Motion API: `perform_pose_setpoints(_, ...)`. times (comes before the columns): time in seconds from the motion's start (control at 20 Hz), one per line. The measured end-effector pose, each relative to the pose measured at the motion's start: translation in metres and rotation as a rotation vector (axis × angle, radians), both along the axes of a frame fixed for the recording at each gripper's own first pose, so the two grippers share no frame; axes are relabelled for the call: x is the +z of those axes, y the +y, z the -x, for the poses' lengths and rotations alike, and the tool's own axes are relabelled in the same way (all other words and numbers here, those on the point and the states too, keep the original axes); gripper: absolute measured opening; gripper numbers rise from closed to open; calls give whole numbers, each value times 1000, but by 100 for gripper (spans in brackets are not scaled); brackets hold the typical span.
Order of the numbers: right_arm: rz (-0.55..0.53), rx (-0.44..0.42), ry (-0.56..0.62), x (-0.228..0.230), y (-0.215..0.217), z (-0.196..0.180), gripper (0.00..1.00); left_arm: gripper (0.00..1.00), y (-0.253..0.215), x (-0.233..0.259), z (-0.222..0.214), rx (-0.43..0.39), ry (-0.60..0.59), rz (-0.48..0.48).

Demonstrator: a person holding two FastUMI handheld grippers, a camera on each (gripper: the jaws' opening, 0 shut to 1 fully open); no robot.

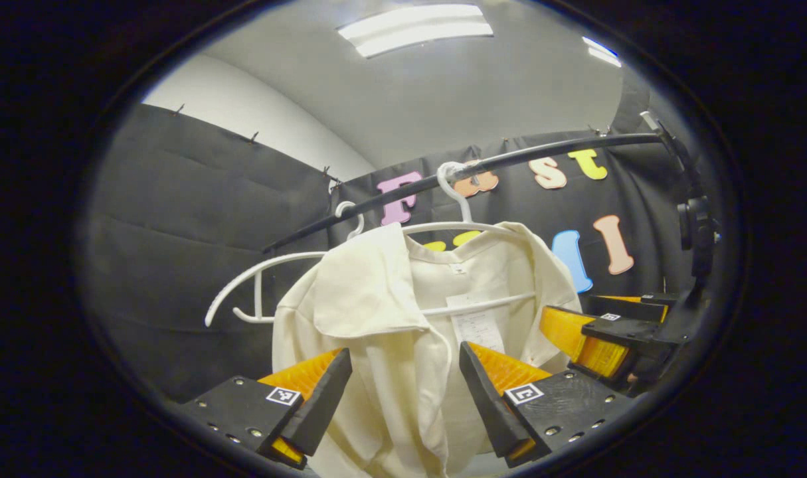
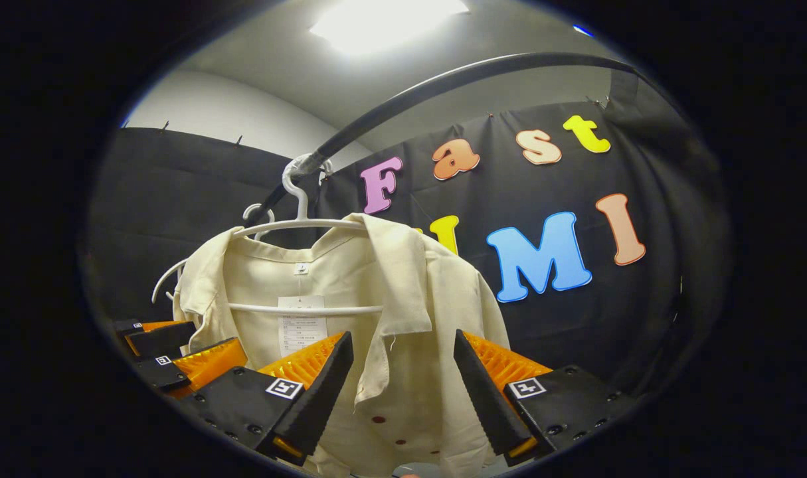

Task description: Grasp the clothes on the hanger with both hands and then place them into the laundry hamper below.

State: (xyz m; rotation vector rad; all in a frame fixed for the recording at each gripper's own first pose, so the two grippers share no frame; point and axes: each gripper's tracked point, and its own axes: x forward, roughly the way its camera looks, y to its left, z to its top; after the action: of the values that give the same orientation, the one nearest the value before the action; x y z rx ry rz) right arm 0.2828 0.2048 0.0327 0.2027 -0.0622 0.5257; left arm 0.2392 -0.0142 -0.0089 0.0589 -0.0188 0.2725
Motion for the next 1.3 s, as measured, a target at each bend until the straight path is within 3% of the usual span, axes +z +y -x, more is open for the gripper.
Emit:
perform_pose_setpoints(0.25,5,7,28,-10,15,-21,97,95,7,-8,-7,61,20,5)
perform_pose_setpoints(0.3,15,-7,29,-12,15,-26,92,95,8,-8,-9,71,20,7)
perform_pose_setpoints(0.35,27,-14,30,-16,19,-28,97,96,10,-8,-9,84,22,7)
perform_pose_setpoints(0.6,79,-23,66,-37,28,-38,97,93,18,-11,-13,139,44,-27)
perform_pose_setpoints(0.7,88,-30,87,-42,31,-43,80,92,24,-12,-13,165,44,-50)
perform_pose_setpoints(0.8,98,-40,93,-45,33,-46,69,54,24,-14,-11,169,49,-52)
perform_pose_setpoints(0.85,113,-60,92,-47,31,-50,55,48,23,-13,-12,164,52,-54)
perform_pose_setpoints(0.9,127,-83,92,-48,26,-53,41,51,22,-14,-12,160,58,-56)
perform_pose_setpoints(0.95,134,-119,93,-49,21,-59,19,51,23,-12,-12,161,60,-65)
perform_pose_setpoints(1.0,129,-113,99,-49,20,-60,9,50,32,-12,-11,186,51,-75)
perform_pose_setpoints(1.05,136,-91,114,-53,27,-62,4,3,30,-11,-11,173,56,-71)
perform_pose_setpoints(1.15,158,-111,98,-51,22,-60,7,4,21,-11,-11,139,48,-55)
perform_pose_setpoints(1.2,156,-125,73,-44,17,-62,0,4,29,-10,-5,169,44,-59)
perform_pose_setpoints(1.3,172,-169,35,-38,4,-61,1,6,31,-8,-3,181,35,-72)
